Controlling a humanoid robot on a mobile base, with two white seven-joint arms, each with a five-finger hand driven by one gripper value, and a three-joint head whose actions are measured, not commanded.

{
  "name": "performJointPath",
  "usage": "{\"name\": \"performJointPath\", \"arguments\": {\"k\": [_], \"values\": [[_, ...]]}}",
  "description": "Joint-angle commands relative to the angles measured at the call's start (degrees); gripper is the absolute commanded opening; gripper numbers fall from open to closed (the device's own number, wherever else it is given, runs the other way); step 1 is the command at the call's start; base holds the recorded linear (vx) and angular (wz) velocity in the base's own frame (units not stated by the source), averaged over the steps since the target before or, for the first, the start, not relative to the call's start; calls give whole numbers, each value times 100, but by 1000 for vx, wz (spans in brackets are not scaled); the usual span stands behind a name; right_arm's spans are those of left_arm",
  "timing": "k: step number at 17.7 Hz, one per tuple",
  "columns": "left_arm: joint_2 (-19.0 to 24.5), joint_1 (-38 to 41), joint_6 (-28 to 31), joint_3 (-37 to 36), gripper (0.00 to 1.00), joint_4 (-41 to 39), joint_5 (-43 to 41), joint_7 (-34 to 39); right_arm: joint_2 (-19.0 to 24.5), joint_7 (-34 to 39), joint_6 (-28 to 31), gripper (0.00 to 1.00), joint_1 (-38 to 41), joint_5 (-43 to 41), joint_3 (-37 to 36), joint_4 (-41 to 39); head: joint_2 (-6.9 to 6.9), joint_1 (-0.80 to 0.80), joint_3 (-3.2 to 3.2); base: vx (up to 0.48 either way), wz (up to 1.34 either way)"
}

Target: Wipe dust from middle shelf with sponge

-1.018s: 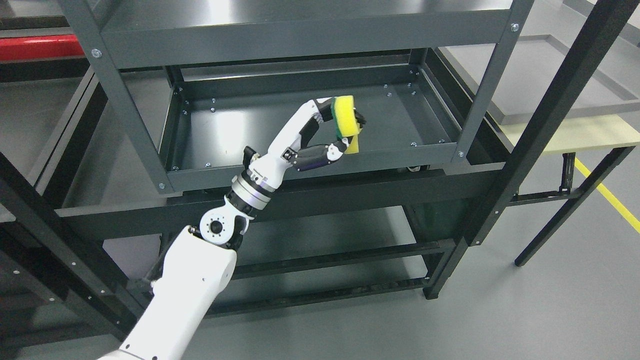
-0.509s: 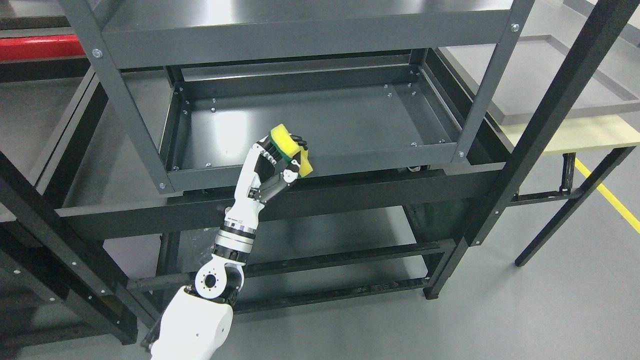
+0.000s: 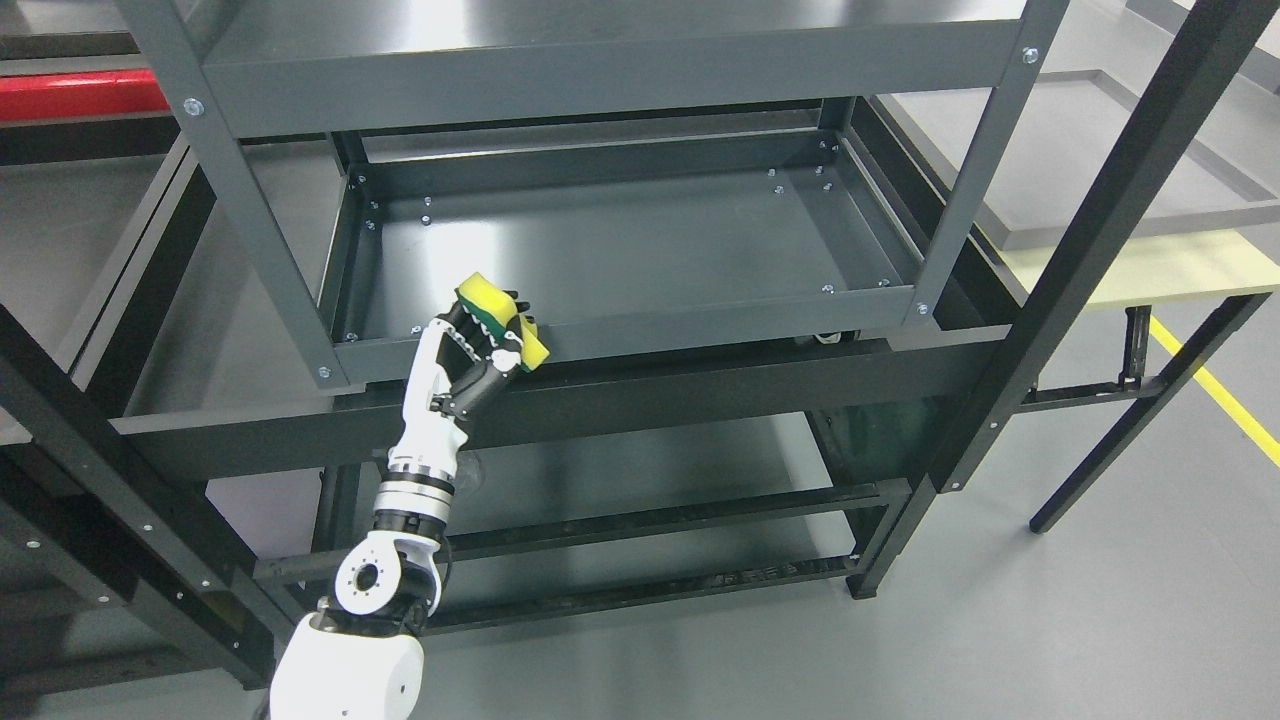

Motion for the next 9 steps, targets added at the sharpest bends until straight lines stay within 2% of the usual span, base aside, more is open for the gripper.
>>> {"name": "performJointPath", "arguments": {"k": [1, 5, 9], "values": [[82, 131, 279, 1091, 9, -1358, -571, 4, -100, 3, 414, 100, -2, -1, 0, -100, 0, 0, 0, 0, 0], [82, 349, 620, 1283, 9, -1725, -1038, -13, -100, 3, 414, 100, 7, -1, 0, -100, 0, 0, 0, 0, 0], [82, 745, 894, 1399, 8, -2166, -1135, -22, -100, 3, 414, 100, -2, -1, 0, -100, 0, 0, 0, 0, 0]]}}
